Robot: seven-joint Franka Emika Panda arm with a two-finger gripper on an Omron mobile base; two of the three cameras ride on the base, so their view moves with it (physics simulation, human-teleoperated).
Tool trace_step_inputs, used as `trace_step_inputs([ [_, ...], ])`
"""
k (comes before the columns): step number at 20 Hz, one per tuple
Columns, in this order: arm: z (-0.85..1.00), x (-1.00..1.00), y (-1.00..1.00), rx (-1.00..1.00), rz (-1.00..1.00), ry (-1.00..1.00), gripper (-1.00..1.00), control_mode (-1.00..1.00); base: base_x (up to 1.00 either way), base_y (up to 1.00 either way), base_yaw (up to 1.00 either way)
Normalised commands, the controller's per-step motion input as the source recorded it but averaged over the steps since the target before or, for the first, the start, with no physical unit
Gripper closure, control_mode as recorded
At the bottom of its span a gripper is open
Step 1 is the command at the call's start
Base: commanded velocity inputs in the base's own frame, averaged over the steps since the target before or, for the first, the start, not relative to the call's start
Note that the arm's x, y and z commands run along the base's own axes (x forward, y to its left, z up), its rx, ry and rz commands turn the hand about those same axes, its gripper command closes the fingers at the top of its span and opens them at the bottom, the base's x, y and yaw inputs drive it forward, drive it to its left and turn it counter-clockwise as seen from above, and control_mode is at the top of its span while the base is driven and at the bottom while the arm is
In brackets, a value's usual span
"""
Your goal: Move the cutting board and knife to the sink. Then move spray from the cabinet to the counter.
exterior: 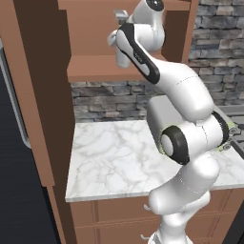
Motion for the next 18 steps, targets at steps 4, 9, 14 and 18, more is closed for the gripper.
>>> trace_step_inputs([
  [4, -0.18, -0.79, -0.01, 0.0, 0.02, -0.02, 1.0, -1.0, 0.0, 0.0, 0.0],
  [9, -0.2, -1.0, -0.19, 0.0, 0.04, -0.04, 1.0, -1.0, 0.0, 0.0, 0.0],
  [14, -0.05, -1.0, -0.31, 0.02, 0.05, -0.15, 1.0, -1.0, 0.0, 0.0, 0.0],
  [18, -0.35, -1.0, -0.09, 0.01, 0.19, -0.04, 1.0, -1.0, 0.0, 0.0, 0.0],
])
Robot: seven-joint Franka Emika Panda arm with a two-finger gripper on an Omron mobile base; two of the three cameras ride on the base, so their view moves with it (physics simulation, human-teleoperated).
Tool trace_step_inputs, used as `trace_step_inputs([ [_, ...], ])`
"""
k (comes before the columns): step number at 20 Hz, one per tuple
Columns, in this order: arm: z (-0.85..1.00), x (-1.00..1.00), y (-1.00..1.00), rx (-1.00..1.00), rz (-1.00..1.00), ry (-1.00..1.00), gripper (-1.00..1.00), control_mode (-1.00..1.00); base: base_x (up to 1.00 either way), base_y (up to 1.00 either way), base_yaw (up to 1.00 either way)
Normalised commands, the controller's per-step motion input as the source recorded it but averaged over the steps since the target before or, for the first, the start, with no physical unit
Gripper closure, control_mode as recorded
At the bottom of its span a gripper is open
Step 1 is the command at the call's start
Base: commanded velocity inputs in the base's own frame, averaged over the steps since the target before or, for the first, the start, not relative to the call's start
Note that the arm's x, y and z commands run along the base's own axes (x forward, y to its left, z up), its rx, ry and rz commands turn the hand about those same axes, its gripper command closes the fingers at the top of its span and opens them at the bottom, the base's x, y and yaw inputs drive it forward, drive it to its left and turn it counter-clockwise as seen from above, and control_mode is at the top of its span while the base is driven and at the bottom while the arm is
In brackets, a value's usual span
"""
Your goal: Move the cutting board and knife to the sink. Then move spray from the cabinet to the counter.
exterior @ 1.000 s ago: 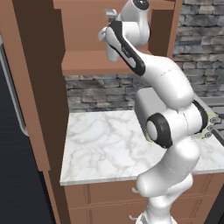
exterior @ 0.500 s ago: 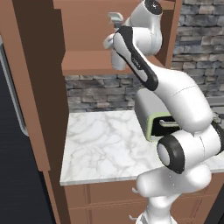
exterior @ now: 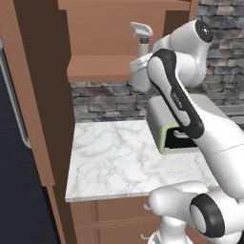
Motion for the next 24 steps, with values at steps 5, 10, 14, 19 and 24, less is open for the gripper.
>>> trace_step_inputs([
  [5, -0.49, -0.93, -0.05, 0.01, 0.31, 0.0, 1.0, -1.0, 0.0, 0.0, 0.0],
  [10, -0.47, -0.64, 0.01, 0.01, 0.33, 0.02, 1.0, -1.0, 0.0, 0.0, 0.0],
  [14, -0.54, -0.18, 0.14, 0.0, 0.27, 0.08, 1.0, -1.0, 0.0, 0.0, 0.0],
  [19, -0.63, 0.05, 0.29, -0.01, 0.19, 0.05, 1.0, -1.0, 0.0, 0.0, 0.0],
  [24, -0.51, 0.27, 0.12, -0.01, 0.05, 0.0, 1.0, -1.0, 0.0, 0.0, 0.0],
])
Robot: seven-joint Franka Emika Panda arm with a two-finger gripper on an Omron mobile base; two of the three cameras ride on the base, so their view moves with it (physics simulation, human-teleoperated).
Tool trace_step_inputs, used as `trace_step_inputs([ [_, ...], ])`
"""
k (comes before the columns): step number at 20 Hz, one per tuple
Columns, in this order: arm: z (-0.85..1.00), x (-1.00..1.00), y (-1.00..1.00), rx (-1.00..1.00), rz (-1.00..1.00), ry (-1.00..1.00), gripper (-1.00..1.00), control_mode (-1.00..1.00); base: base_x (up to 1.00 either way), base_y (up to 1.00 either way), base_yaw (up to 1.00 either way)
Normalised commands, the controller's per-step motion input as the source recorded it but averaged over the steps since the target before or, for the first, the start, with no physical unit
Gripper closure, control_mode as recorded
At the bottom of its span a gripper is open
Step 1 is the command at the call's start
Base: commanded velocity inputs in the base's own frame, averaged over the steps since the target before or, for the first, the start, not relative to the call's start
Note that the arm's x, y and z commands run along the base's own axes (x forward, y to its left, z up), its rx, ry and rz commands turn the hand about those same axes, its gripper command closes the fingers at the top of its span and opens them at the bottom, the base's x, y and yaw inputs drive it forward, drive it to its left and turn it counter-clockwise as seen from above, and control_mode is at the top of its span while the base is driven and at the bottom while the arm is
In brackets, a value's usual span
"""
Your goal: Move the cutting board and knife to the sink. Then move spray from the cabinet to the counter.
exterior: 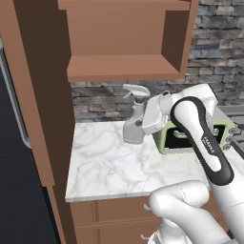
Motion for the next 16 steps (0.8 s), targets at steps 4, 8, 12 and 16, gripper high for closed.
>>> trace_step_inputs([
  [4, -0.58, 0.16, 0.11, -0.02, 0.04, 0.0, 1.0, -1.0, 0.0, 0.0, 0.0],
  [8, -0.5, 0.23, 0.13, -0.01, 0.04, 0.0, 1.0, -1.0, 0.0, 0.0, 0.0],
  [12, -0.5, 0.21, 0.14, 0.0, 0.06, 0.0, 1.0, -1.0, 0.0, 0.0, 0.0],
  [16, -0.4, 0.27, 0.2, 0.0, 0.06, 0.04, 1.0, -1.0, 0.0, 0.0, 0.0],
])
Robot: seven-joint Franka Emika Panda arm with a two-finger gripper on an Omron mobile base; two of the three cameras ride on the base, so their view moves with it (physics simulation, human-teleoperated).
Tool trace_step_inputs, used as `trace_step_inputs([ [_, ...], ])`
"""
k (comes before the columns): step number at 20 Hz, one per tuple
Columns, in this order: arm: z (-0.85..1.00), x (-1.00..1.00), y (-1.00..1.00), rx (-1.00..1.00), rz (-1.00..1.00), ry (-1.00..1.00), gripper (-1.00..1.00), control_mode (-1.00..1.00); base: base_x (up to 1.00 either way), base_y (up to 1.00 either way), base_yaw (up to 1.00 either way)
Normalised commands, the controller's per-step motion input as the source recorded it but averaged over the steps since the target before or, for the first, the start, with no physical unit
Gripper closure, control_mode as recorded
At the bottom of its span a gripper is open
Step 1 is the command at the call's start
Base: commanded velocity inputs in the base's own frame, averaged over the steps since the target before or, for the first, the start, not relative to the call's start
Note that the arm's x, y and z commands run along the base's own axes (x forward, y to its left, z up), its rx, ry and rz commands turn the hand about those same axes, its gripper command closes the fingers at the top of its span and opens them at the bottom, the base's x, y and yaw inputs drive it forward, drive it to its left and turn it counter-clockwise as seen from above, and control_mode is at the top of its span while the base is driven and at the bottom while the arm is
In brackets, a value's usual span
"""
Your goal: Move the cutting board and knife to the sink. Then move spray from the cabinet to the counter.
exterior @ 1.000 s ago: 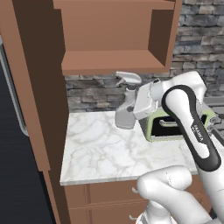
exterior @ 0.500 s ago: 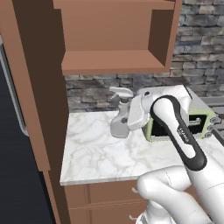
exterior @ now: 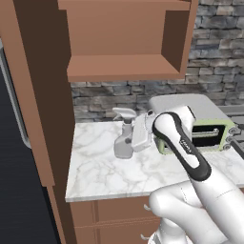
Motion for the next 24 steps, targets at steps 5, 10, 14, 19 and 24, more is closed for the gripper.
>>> trace_step_inputs([
  [5, -0.43, 0.24, 0.2, -0.01, 0.05, 0.04, 1.0, -1.0, 0.0, 0.0, 0.0],
  [10, -0.37, 0.16, 0.1, 0.0, 0.05, 0.01, 1.0, -1.0, 0.0, 0.0, 0.0],
  [14, -0.32, 0.03, 0.03, 0.0, 0.05, 0.0, 1.0, -1.0, 0.0, 0.0, 0.0],
  [19, -0.28, 0.0, 0.0, -0.03, 0.01, 0.0, 1.0, -1.0, 0.0, 0.0, 0.0],
  [24, -0.1, 0.0, 0.07, 0.0, 0.0, 0.0, 1.0, -1.0, 0.0, 0.0, 0.0],
])
